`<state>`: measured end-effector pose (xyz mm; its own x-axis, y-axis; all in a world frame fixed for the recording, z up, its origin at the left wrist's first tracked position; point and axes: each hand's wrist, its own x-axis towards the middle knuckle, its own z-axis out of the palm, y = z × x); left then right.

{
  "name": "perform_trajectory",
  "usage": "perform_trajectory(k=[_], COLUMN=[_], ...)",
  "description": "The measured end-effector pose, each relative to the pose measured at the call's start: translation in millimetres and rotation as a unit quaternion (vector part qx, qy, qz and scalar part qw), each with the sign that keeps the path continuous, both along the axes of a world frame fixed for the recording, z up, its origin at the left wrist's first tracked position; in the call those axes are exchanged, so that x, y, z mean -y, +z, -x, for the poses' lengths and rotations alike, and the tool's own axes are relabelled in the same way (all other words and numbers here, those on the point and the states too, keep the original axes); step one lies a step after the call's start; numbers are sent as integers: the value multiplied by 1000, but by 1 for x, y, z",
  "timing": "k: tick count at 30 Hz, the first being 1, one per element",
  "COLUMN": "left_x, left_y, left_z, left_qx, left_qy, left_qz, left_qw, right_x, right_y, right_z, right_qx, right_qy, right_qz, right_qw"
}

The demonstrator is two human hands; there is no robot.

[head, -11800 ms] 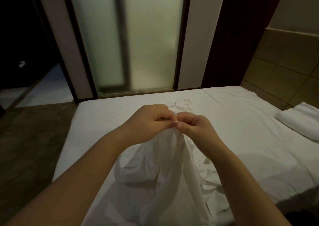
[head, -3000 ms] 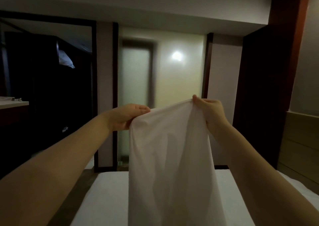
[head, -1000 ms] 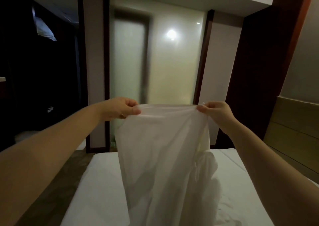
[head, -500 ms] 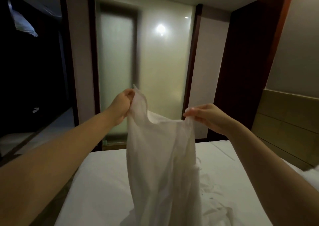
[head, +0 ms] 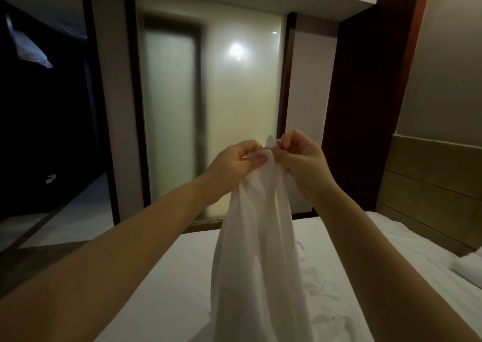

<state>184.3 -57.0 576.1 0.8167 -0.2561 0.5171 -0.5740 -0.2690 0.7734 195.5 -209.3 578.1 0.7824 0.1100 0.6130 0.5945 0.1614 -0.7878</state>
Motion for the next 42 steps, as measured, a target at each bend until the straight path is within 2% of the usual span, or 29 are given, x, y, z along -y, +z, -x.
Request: perform_trajectory(k=[4,7,13,17,21,26,28,31,34,37,39,41,42], left_x=[8,14,35,50,60,67,68,68,65,57,48,43,43], left_y=[-1,2,-4,-14,-17,-11,-7,-5,4,22,44,79,100], left_z=[-4,-9,-22,-28,-31,-34,-35,-36,-37,-48,-58,-64,-64], left_qx=[11,-16,-100,-134,-103,-12,-3,-34,-37,-42,-37,-9,11], left_qy=[1,-33,-107,-167,-165,-119,-104,-89,-63,-31,-9,-2,-3], left_qz=[2,-12,5,69,91,39,11,-45,-63,-16,8,14,13], left_qw=[1000,999,989,974,977,992,994,994,995,999,999,1000,1000], right_x=[8,16,34,47,60,64,58,52,46,38,55,83,95], right_y=[-13,-19,-21,-22,-24,-30,-33,-40,-53,-76,-59,-7,24], right_z=[2,4,7,13,14,24,27,23,17,10,-3,-15,-17], right_qx=[-6,-5,25,43,14,-16,2,10,-83,-195,-172,-81,-26], right_qy=[-19,-16,-83,-113,-159,-137,-188,-257,-223,-149,-175,-288,-343], right_qz=[27,15,-10,22,85,155,169,201,227,272,242,163,153], right_qw=[999,1000,996,992,983,978,967,945,944,930,939,940,927])
